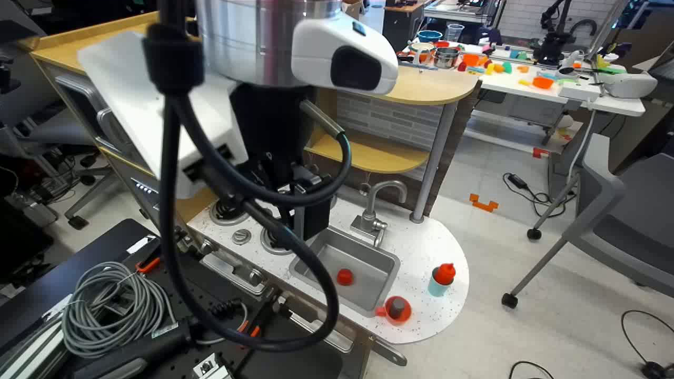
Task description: Remove the red object from the sink and place it on the right side of the counter
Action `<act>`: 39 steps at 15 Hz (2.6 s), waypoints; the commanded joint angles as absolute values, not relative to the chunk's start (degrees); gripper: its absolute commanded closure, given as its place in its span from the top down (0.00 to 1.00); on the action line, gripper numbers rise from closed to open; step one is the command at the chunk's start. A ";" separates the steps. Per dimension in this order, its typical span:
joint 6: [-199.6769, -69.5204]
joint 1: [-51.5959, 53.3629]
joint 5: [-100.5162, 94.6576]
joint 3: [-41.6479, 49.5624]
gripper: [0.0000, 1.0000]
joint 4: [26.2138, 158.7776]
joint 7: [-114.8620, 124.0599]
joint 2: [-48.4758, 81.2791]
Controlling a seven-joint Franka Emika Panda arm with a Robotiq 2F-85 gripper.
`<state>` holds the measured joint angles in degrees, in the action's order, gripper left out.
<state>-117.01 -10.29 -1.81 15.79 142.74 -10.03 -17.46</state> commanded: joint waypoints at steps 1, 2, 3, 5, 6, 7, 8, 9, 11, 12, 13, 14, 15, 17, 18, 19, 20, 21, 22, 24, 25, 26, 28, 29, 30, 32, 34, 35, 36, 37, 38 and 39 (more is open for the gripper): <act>-116.86 -11.00 -1.59 15.11 1.00 142.63 -10.21 -17.40; -116.86 -11.00 -1.59 15.11 1.00 142.63 -10.21 -17.40; -116.86 -11.00 -1.59 15.11 1.00 142.63 -10.21 -17.40; -116.86 -11.00 -1.59 15.11 1.00 142.63 -10.21 -17.40; -116.86 -11.00 -1.59 15.11 1.00 142.63 -10.21 -17.40; -116.86 -11.00 -1.59 15.11 1.00 142.63 -10.21 -17.40; -116.86 -11.00 -1.59 15.11 1.00 142.63 -10.21 -17.40; -116.86 -11.00 -1.59 15.11 1.00 142.63 -10.21 -17.40; -116.86 -11.00 -1.59 15.11 1.00 142.63 -10.21 -17.40; -116.86 -11.00 -1.59 15.11 1.00 142.63 -10.21 -17.40; -116.86 -11.00 -1.59 15.11 1.00 142.63 -10.21 -17.40; -116.86 -11.00 -1.59 15.11 1.00 142.63 -10.21 -17.40; -116.86 -11.00 -1.59 15.11 1.00 142.63 -10.21 -17.40; -116.86 -11.00 -1.59 15.11 1.00 142.63 -10.21 -17.40; -116.86 -11.00 -1.59 15.11 1.00 142.63 -10.21 -17.40; -116.86 -11.00 -1.59 15.11 1.00 142.63 -10.21 -17.40; -116.86 -11.00 -1.59 15.11 1.00 142.63 -10.21 -17.40; -116.86 -11.00 -1.59 15.11 1.00 142.63 -10.21 -17.40; -116.86 -11.00 -1.59 15.11 1.00 142.63 -10.21 -17.40; -116.86 -11.00 -1.59 15.11 1.00 142.63 -10.21 -17.40; -116.86 -11.00 -1.59 15.11 1.00 142.63 -10.21 -17.40; -116.86 -11.00 -1.59 15.11 1.00 142.63 -10.21 -17.40; -116.86 -11.00 -1.59 15.11 1.00 142.63 -10.21 -17.40; -116.86 -11.00 -1.59 15.11 1.00 142.63 -10.21 -17.40; -117.12 -10.96 -2.07 15.12 1.00 142.61 -10.98 -17.36; -118.44 -10.77 -1.73 15.24 1.00 142.86 -12.01 -17.45; -119.92 -10.63 -1.68 15.34 1.00 143.11 -13.34 -17.48; -120.79 -10.63 -1.65 15.35 1.00 143.20 -13.67 -17.47; -121.69 -10.56 -1.69 15.42 1.00 143.33 -14.52 -17.49; -127.33 -9.87 -0.93 15.65 1.00 143.69 -15.63 -12.65; -129.17 -9.70 -0.72 15.70 1.00 143.70 -16.53 -11.58; -131.49 -9.46 -0.23 15.64 1.00 143.67 -17.11 -9.73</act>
